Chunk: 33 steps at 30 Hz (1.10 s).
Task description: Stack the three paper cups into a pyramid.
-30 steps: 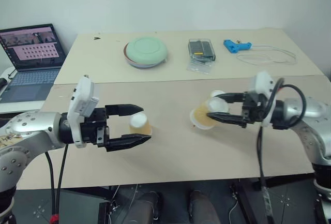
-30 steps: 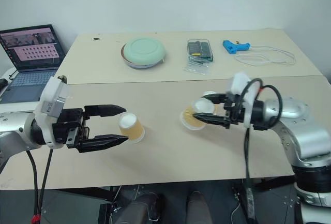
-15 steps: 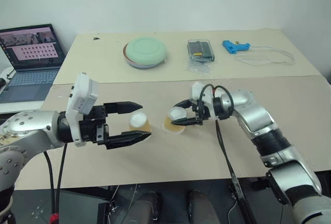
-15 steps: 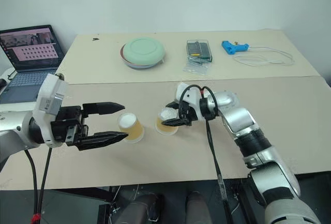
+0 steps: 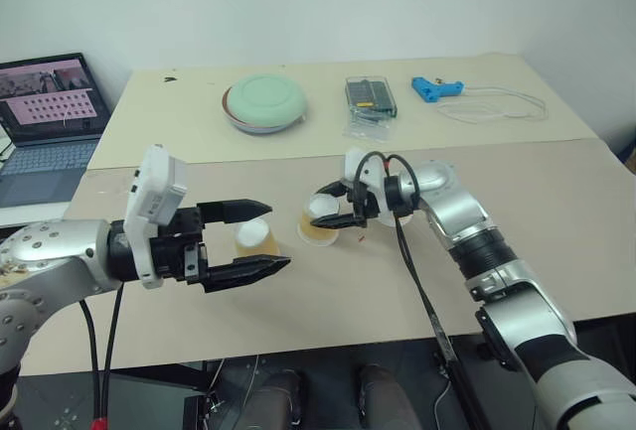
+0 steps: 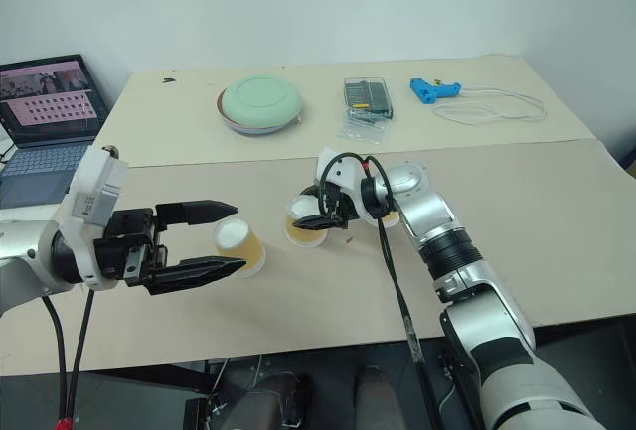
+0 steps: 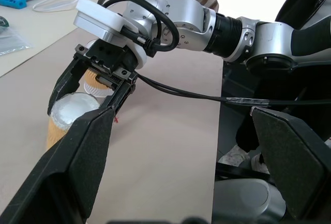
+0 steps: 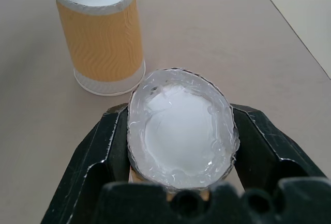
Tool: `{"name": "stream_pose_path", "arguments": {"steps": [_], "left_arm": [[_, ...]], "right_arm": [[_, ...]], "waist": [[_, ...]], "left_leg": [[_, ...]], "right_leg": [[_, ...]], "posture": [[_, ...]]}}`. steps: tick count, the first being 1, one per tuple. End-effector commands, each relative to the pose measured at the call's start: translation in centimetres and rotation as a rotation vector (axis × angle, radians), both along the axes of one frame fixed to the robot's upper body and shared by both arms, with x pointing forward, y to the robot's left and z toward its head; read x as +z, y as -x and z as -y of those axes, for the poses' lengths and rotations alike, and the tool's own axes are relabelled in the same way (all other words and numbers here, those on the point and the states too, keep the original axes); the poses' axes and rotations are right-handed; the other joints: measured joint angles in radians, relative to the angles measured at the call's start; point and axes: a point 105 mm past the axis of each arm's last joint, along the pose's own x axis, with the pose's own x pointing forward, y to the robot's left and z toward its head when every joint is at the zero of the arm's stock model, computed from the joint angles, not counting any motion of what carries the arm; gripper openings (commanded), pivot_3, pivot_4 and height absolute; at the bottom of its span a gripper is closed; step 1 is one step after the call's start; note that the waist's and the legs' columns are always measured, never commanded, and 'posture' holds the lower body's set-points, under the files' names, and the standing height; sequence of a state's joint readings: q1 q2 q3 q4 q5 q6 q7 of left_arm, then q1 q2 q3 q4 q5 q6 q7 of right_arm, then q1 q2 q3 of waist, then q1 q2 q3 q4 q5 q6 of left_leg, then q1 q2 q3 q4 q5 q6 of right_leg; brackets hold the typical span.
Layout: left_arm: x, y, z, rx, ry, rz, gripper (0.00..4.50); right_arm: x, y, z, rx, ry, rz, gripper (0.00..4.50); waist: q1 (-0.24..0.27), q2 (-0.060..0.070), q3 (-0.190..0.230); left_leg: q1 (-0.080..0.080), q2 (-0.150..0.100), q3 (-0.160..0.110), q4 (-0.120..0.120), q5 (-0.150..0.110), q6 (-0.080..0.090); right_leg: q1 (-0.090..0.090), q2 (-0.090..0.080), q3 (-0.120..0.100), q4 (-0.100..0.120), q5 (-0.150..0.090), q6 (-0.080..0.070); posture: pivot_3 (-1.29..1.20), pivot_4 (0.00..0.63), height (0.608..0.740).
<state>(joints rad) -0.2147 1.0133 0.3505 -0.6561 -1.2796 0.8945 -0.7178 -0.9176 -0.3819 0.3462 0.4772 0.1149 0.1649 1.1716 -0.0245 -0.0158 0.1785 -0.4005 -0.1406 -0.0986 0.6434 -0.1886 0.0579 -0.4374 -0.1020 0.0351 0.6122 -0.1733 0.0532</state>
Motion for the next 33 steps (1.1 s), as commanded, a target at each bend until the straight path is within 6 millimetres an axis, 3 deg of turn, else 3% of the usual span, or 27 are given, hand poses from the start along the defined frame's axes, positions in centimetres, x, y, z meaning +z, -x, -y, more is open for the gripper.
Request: {"name": "stream_pose_path", "arguments": {"steps": [1,9,15,17,21,24,26,28,29,33], "left_arm": [[0.7,0.3,0.0,-0.005,-0.007,0.04,4.5],[0.6,0.2,0.1,-0.017,-0.005,0.036,4.5],[0.5,0.0,0.2,-0.028,-0.005,0.032,4.5],[0.5,-0.1,0.2,-0.03,-0.006,0.034,4.5],[0.6,-0.4,0.1,-0.018,-0.007,0.043,4.5],[0.5,-0.4,-0.1,-0.009,-0.006,0.041,4.5],[0.4,-0.4,-0.2,-0.005,-0.004,0.04,4.5],[0.4,-0.4,-0.2,-0.005,-0.001,0.036,4.5],[0.4,-0.5,-0.3,-0.004,-0.001,0.033,4.5],[0.3,-0.9,-0.2,-0.007,0.002,0.03,4.5]], "right_arm": [[0.9,-0.1,-0.2,-0.002,-0.015,0.03,4.38],[3.9,0.4,0.4,-0.009,-0.081,0.09,4.45],[8.3,1.9,2.0,-0.037,-0.152,0.173,4.45],[9.0,2.2,2.5,-0.051,-0.161,0.185,4.45],[11.8,3.2,8.9,-0.334,-0.248,0.232,4.45],[11.0,3.8,13.4,-0.565,-0.251,0.232,4.45],[9.2,4.3,18.2,-0.81,-0.218,0.226,4.45],[7.8,4.9,20.8,-0.962,-0.202,0.209,4.45],[7.1,5.2,21.1,-1.004,-0.198,0.201,4.45],[3.8,5.7,17.1,-0.938,-0.195,0.113,4.45]], "waist": [[0.0,0.0,0.0],[0.003,0.0,0.0],[0.01,0.0,0.0],[0.01,0.0,0.0],[0.023,0.0,0.0],[0.037,0.0,0.0],[0.039,0.0,0.0],[0.039,0.0,0.0],[0.034,0.001,0.0],[0.009,0.001,0.0]], "left_leg": [[-0.001,0.0,0.0,0.0,0.0,0.0],[-0.005,0.001,0.0,0.0,0.0,-0.001],[-0.005,0.001,0.0,0.0,0.0,-0.001],[-0.006,0.001,0.0,0.0,0.0,-0.001],[-0.007,0.001,-0.001,0.0,0.0,-0.001],[-0.009,0.001,-0.001,0.0,-0.001,-0.001],[-0.008,0.001,0.0,0.0,-0.001,0.0],[-0.008,0.001,0.0,0.0,-0.001,0.0],[-0.008,0.001,0.001,0.0,-0.001,0.0],[-0.006,0.005,0.007,0.0,-0.001,0.0]], "right_leg": [[0.0,0.001,0.0,0.0,0.0,0.0],[-0.003,0.002,0.001,0.0,0.001,-0.001],[-0.003,0.002,0.001,0.0,0.001,-0.001],[-0.003,0.002,0.001,0.0,0.001,-0.001],[-0.003,0.001,0.001,-0.001,0.0,-0.001],[-0.004,0.0,0.0,-0.001,0.0,-0.001],[-0.004,-0.001,0.0,-0.001,0.0,-0.001],[-0.003,-0.004,0.0,-0.001,-0.001,-0.001],[-0.003,-0.004,0.0,-0.001,-0.001,-0.001],[-0.002,-0.006,0.004,-0.001,-0.006,0.005]], "posture": [[0.0,0.15,0.728],[0.0,0.15,0.728],[0.0,0.15,0.728],[0.0,0.15,0.728],[0.0,0.15,0.728],[0.0,0.15,0.728],[0.0,0.15,0.728],[0.0,0.15,0.728],[0.0,0.15,0.728],[0.0,0.15,0.728]]}}
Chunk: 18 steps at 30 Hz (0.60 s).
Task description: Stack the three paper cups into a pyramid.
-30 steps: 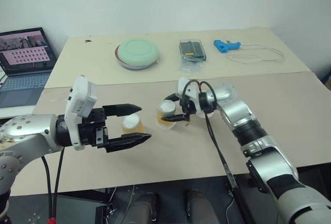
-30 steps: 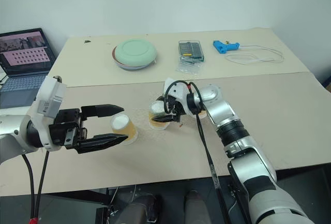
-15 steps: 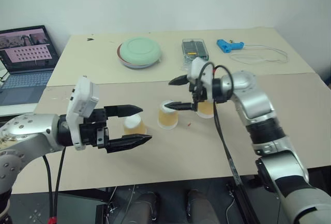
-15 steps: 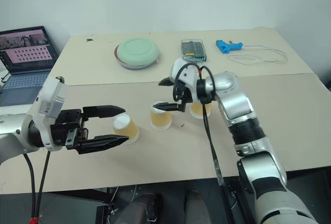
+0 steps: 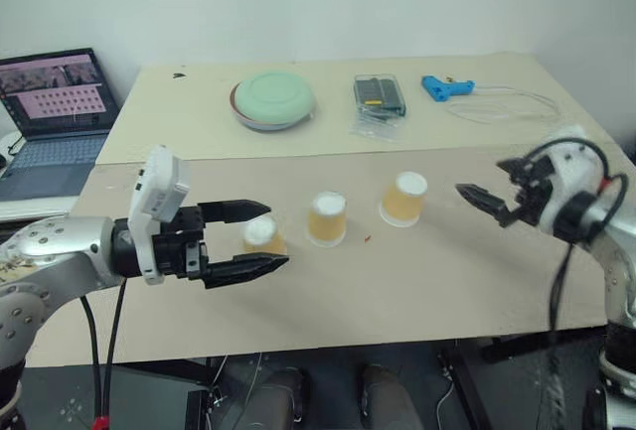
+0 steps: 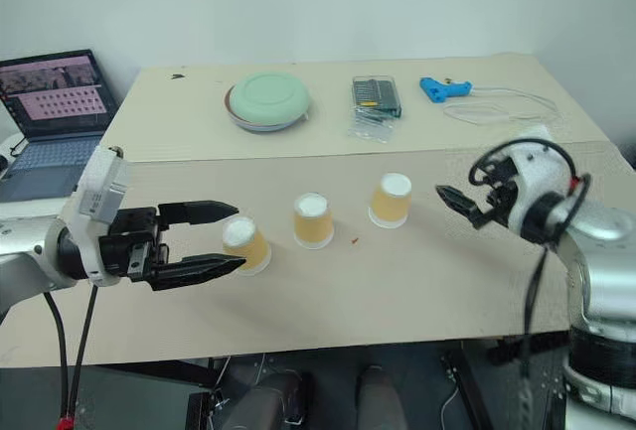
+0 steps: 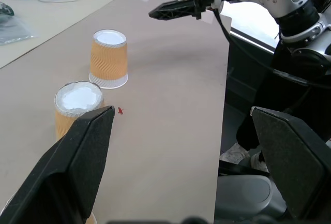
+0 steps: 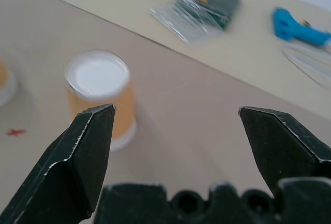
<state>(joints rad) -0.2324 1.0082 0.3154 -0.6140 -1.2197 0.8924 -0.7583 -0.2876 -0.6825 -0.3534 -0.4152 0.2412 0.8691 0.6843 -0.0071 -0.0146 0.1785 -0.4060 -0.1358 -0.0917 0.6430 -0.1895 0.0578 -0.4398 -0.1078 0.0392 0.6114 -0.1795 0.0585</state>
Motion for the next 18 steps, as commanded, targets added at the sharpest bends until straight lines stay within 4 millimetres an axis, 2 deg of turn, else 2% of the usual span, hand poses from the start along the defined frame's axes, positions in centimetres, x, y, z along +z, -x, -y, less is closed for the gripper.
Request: {"name": "stream_pose_path", "arguments": {"steps": [1,7,12,18], "left_arm": [[0.9,-0.2,0.2,-0.017,0.017,0.046,4.5],[1.2,-0.3,0.3,-0.025,0.027,0.05,4.5],[1.3,-0.2,0.3,-0.024,0.026,0.053,4.5],[1.4,-0.1,0.2,-0.012,0.023,0.059,4.5]], "right_arm": [[-0.7,0.2,-3.6,0.076,0.019,0.018,4.45],[-1.6,-0.5,-5.0,0.083,0.004,0.021,4.45],[-1.4,-1.2,-5.4,0.079,-0.04,0.036,4.45],[-1.2,-2.7,-6.0,0.071,-0.053,0.051,4.45]], "waist": [[-0.012,0.0,0.0],[-0.005,-0.001,0.0],[-0.003,-0.002,0.001],[-0.007,-0.002,0.001]], "left_leg": [[0.001,0.001,0.002,0.0,0.0,0.0],[0.002,0.004,0.01,0.0,-0.001,0.002],[0.001,0.004,0.011,0.0,-0.002,0.003],[0.002,0.004,0.012,0.0,-0.002,0.003]], "right_leg": [[0.0,-0.001,0.0,0.0,0.0,0.0],[-0.001,0.0,-0.005,-0.001,0.002,-0.001],[-0.002,0.0,-0.004,-0.001,0.006,-0.007],[-0.001,0.001,-0.004,-0.001,0.005,-0.004]], "posture": [[0.0,0.15,0.728],[0.0,0.15,0.728],[0.0,0.15,0.728],[0.0,0.15,0.728]]}}
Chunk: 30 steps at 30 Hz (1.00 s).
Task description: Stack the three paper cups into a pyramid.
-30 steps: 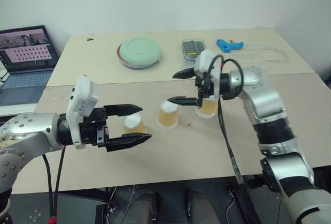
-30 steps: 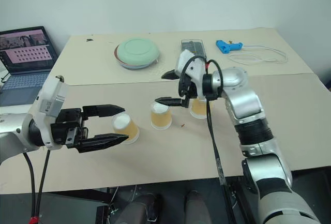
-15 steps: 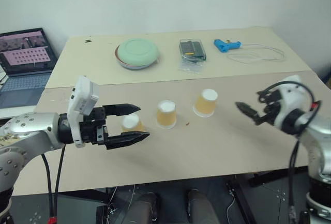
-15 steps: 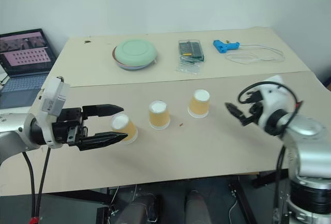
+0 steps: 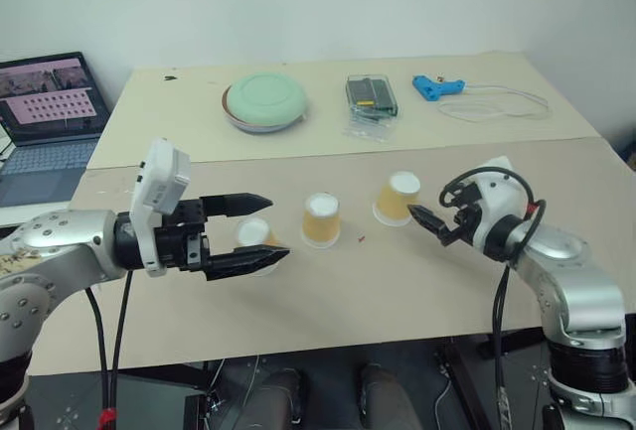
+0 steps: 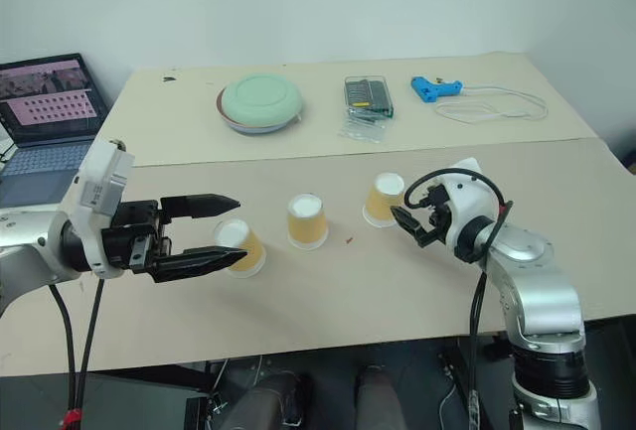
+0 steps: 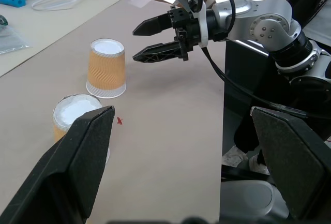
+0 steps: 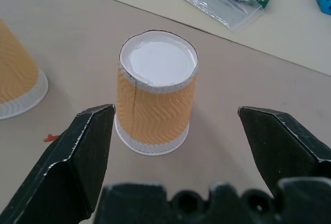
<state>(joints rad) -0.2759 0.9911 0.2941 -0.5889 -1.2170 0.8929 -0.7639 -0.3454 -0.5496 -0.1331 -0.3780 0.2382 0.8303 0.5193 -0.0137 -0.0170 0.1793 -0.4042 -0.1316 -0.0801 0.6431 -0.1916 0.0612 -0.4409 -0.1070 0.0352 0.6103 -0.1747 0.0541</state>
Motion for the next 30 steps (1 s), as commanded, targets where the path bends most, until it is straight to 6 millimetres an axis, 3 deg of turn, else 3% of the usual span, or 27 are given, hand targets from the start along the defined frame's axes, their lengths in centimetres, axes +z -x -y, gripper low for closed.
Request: {"name": "stream_pose_path", "arguments": {"steps": [1,10,20,23,26,30], "left_arm": [[0.9,0.3,-0.1,0.004,0.0,0.051,4.5],[0.9,0.5,-0.2,0.026,-0.002,0.054,4.5],[1.1,0.6,-0.3,0.045,0.0,0.061,4.5],[1.1,0.6,-0.4,0.053,-0.001,0.063,4.5],[1.2,0.5,-0.4,0.056,-0.001,0.065,4.5],[1.2,0.4,-0.5,0.059,-0.001,0.065,4.5]], "right_arm": [[1.4,-0.9,-0.7,0.012,-0.013,0.072,4.45],[1.5,-3.1,-2.6,0.049,-0.042,0.093,4.45],[1.4,-3.9,-2.3,0.054,-0.065,0.081,4.45],[1.4,-3.7,-2.4,0.065,-0.074,0.083,3.78],[1.6,-3.7,-2.5,0.069,-0.08,0.089,2.72],[1.4,-3.7,-2.7,0.073,-0.084,0.084,2.66]], "waist": [[-0.001,0.0,0.0],[0.0,0.0,0.0],[0.001,0.0,0.0],[0.0,0.0,0.0],[-0.001,0.0,0.0],[0.0,0.0,0.0]], "left_leg": [[0.0,0.0,0.0,0.0,0.0,0.0],[0.0,0.0,0.001,0.0,0.0,0.0],[0.0,0.0,0.001,0.0,0.0,0.0],[0.0,0.0,0.001,0.0,0.0,0.0],[0.0,0.0,0.001,0.0,0.0,0.0],[0.0,0.0,0.001,0.0,0.0,0.0]], "right_leg": [[0.0,0.0,0.0,0.0,0.0,0.0],[-0.001,0.001,0.0,0.0,0.002,-0.003],[-0.001,0.002,0.0,0.0,0.002,-0.003],[-0.001,0.002,0.0,0.0,0.002,-0.003],[-0.001,0.002,0.001,0.0,0.002,-0.003],[-0.001,0.002,0.0,0.0,0.002,-0.003]], "posture": [[0.0,0.15,0.728],[0.0,0.15,0.728],[0.0,0.15,0.728],[0.0,0.15,0.728],[0.0,0.15,0.728],[0.0,0.15,0.728]]}}
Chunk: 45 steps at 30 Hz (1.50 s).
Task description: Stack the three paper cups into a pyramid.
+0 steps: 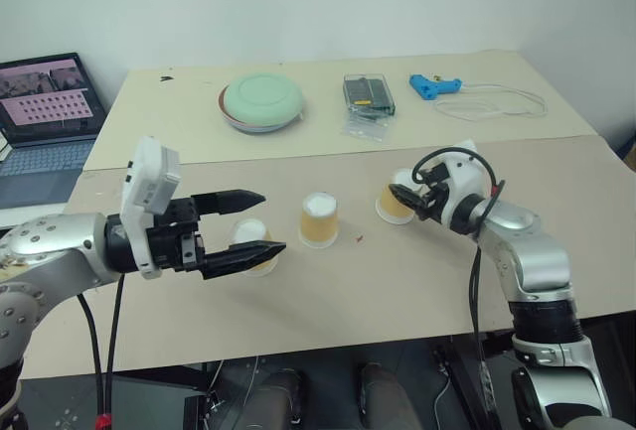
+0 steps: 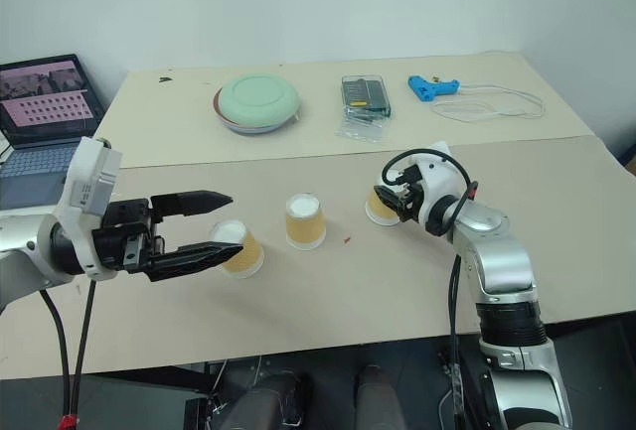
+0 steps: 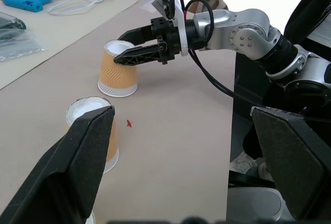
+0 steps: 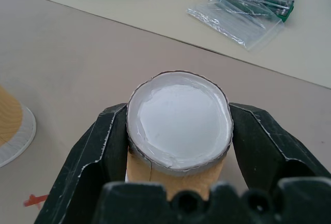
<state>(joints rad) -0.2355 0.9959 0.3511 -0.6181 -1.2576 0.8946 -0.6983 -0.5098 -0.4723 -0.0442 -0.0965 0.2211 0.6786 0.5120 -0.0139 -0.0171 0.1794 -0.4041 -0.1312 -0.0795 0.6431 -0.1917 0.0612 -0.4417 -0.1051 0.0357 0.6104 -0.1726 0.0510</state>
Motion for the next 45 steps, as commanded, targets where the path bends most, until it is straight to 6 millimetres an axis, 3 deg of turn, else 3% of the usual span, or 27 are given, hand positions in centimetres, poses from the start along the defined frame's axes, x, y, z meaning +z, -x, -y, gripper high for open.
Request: {"name": "stream_pose_path", "arguments": {"steps": [1,6,11,17,24,39,45], "left_arm": [[0.8,0.2,-0.1,0.002,-0.015,0.047,4.5],[0.8,0.2,-0.1,0.002,-0.017,0.044,4.5],[0.7,0.1,0.1,-0.004,-0.018,0.044,4.5],[0.9,0.1,0.3,-0.011,-0.014,0.045,4.5],[1.2,0.3,0.2,-0.01,-0.017,0.05,4.5],[1.3,0.7,0.0,0.012,-0.015,0.045,4.5],[1.4,0.7,0.0,0.013,-0.015,0.044,4.5]], "right_arm": [[1.8,0.2,-0.6,0.031,-0.019,0.075,2.66],[3.0,0.6,-2.0,0.122,-0.03,0.107,2.65],[4.6,3.6,-4.7,0.464,-0.003,0.12,2.65],[1.7,5.7,-5.8,0.739,0.169,0.016,2.65],[0.5,5.3,-7.3,0.832,0.207,0.009,2.65],[-0.8,1.5,-4.9,0.762,0.255,-0.007,2.65],[-0.6,1.1,-6.2,0.796,0.26,0.016,2.65]], "waist": [[0.0,0.0,0.0],[0.0,0.0,0.0],[-0.001,0.0,0.0],[0.001,-0.002,0.0],[-0.004,-0.002,0.0],[0.001,-0.002,0.0],[-0.002,-0.002,0.0]], "left_leg": [[0.0,0.0,0.0,0.0,0.0,0.0],[0.0,0.0,0.0,0.0,0.0,0.0],[0.0,0.0,0.0,0.0,0.0,0.0],[0.001,0.001,0.0,0.0,0.0,0.0],[0.001,0.002,0.001,0.0,0.0,0.0],[0.004,0.002,0.001,0.0,-0.001,-0.001],[0.005,0.003,0.001,0.0,-0.001,-0.001]], "right_leg": [[0.0,0.0,0.0,0.0,0.0,0.0],[0.0,0.0,0.0,0.0,0.0,0.0],[0.0,0.0,0.0,0.0,0.0,0.0],[0.001,0.0,0.0,-0.001,-0.001,0.002],[0.0,0.001,0.0,-0.001,0.0,0.0],[0.003,0.002,0.0,-0.001,0.0,0.0],[0.003,0.003,0.001,0.0,0.001,-0.001]], "posture": [[0.0,0.15,0.728],[0.0,0.15,0.728],[0.0,0.15,0.728],[0.0,0.15,0.728],[0.0,0.15,0.728],[0.0,0.15,0.728],[0.0,0.15,0.728]]}}
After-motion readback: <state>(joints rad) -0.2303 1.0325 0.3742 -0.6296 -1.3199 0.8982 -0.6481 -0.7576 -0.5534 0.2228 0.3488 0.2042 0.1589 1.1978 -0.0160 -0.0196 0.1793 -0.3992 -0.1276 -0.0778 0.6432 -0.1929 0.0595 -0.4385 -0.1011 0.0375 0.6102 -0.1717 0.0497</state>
